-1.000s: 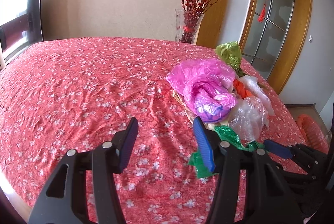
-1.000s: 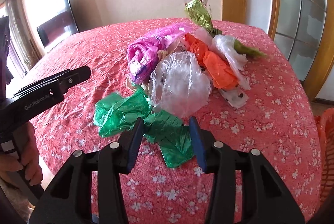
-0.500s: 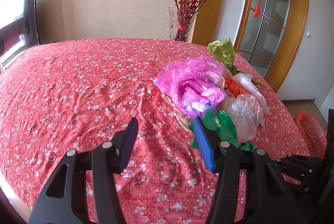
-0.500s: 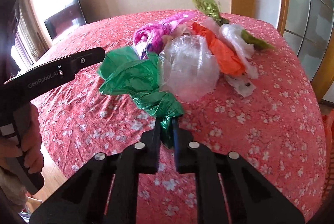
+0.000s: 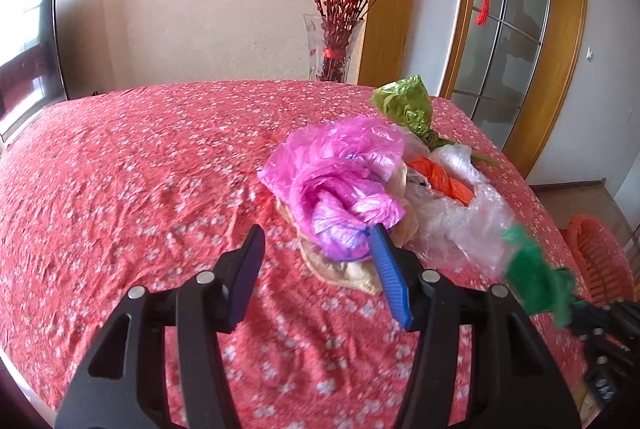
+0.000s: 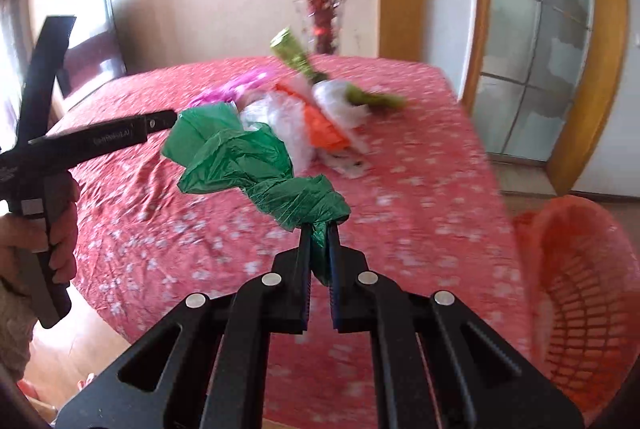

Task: Collect trash
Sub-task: 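Grasp the pink plastic bag with the left gripper while the right gripper holds the green bag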

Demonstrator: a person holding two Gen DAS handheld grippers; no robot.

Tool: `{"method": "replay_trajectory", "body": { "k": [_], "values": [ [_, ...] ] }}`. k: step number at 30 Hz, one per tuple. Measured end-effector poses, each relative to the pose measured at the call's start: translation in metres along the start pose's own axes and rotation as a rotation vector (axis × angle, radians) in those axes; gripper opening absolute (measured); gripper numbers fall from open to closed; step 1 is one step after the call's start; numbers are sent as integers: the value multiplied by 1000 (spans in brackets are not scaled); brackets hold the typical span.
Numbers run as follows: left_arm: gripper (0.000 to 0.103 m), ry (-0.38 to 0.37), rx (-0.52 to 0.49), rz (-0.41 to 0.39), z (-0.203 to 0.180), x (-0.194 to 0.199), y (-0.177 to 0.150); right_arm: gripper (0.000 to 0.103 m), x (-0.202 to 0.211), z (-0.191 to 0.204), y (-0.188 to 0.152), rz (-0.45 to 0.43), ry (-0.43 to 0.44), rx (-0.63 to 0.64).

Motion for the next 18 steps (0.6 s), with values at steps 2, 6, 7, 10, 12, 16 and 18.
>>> {"method": "replay_trajectory", "body": {
  "k": [2, 6, 7, 10, 12, 16, 18],
  "values": [
    [55, 8, -11, 6, -5, -5, -2, 8, 6, -11, -1, -14, -14, -28],
    [55, 17, -31, 15, -14, -12, -6, 8, 16, -25, -3, -36, -59, -53],
    [55, 23, -33, 16, -15, -14, -7, 8, 17, -30, -3, -35, -69, -61],
    [55, 17, -31, 31, -21, -17, -10, 8, 14, -39, -6, -26, -85, -91],
    [55, 14, -42, 24, -25, -17, -11, 8, 12, -43, -9, -18, -91, -104],
    [49, 37, -53, 22, -31, -24, -9, 8, 6, -50, -18, 6, -98, -127],
    [42, 52, -45, 38, -31, -31, -7, 8, 5, -53, -22, 11, -97, -138]
  ]
}}
Point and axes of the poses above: each gripper's, at about its wrist camera, not at the fingertips, and x roughly against the way its jaws point, z to its left, y to its top, the point moved 9 cm from there along -x, roughly the way its jaws point, and after that the axes turned 15 degrees about x, right-handed, at the moved point
